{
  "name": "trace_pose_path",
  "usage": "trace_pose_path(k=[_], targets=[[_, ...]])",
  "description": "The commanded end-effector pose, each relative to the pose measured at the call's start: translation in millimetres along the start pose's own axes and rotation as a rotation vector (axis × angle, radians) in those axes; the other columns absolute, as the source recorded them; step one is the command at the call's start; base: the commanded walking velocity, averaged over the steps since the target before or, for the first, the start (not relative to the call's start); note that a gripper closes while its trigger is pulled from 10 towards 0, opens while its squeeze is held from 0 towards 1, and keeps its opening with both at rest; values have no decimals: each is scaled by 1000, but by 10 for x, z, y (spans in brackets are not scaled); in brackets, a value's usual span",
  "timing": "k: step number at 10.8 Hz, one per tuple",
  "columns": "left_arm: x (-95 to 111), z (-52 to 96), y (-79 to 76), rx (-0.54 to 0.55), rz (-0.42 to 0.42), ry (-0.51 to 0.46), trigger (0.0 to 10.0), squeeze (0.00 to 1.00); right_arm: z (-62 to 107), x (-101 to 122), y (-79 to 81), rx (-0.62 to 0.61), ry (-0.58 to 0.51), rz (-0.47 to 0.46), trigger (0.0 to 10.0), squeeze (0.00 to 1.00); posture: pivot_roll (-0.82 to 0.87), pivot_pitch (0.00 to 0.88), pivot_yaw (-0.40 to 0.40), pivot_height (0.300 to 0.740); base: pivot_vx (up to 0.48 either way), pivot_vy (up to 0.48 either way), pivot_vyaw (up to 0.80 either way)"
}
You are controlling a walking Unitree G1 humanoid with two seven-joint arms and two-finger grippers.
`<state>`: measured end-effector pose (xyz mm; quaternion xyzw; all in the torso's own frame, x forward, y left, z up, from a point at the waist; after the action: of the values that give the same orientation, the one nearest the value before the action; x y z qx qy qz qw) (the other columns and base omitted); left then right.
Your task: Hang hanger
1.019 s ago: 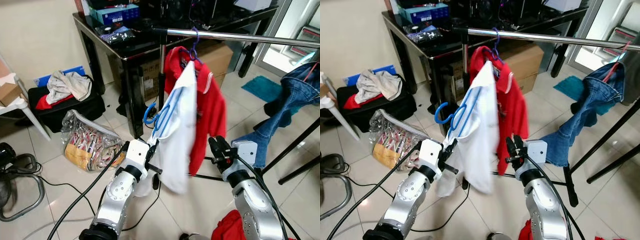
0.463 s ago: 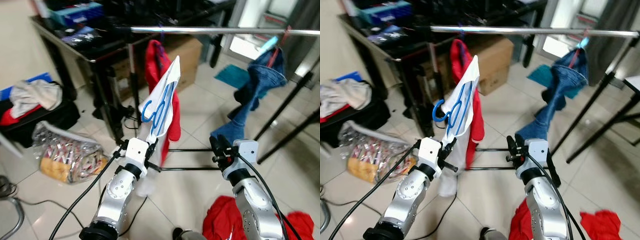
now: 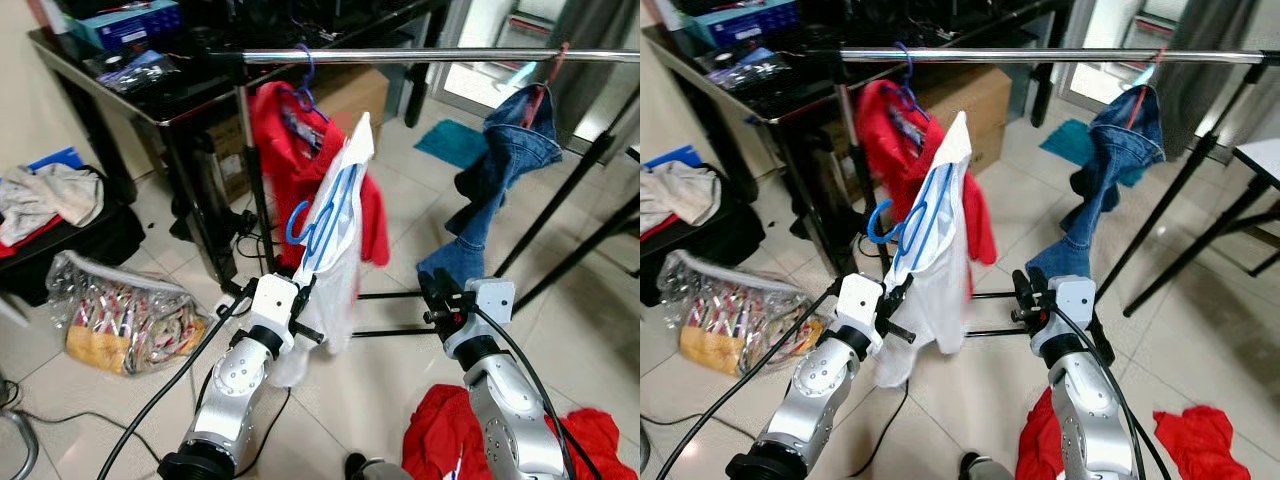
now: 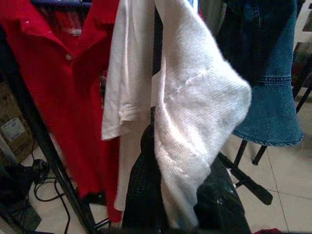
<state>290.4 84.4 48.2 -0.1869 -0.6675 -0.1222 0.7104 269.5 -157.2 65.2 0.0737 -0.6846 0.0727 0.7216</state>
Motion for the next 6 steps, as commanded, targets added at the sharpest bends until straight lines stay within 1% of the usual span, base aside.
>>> trace_pose_path(k=[1,2,3,6], targets=[[44,-27,-28,-14,-9,-24,10000,0,-7,0,-21,-7,1,-4,10000,0,107,10,17,740,0,-458,-800],[41,-22,-30,-10,7,-26,10000,0,-9,1,-18,-3,1,-1,10000,0,108,10,15,740,0,0,-800],[38,-16,-26,-7,10,-27,10000,0,-11,13,-10,5,-5,-1,10000,0,109,10,14,740,0,0,-481],[49,-20,5,16,15,-32,10000,0,-14,24,18,27,-7,10,10000,0,111,12,9,740,0,0,0]])
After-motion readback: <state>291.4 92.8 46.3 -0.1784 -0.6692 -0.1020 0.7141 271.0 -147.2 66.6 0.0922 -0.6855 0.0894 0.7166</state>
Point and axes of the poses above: a point about 5 cm out from each wrist's last joint towards the gripper, its own z axis pointing back from the gripper into the wrist, its own x axis along the axis of the wrist's last joint, y = z × x, the point moved 2 cm from there along -z, pointing out of the wrist towards the gripper, and after that the axes turned 9 degrees about z, right-handed, at the moved point
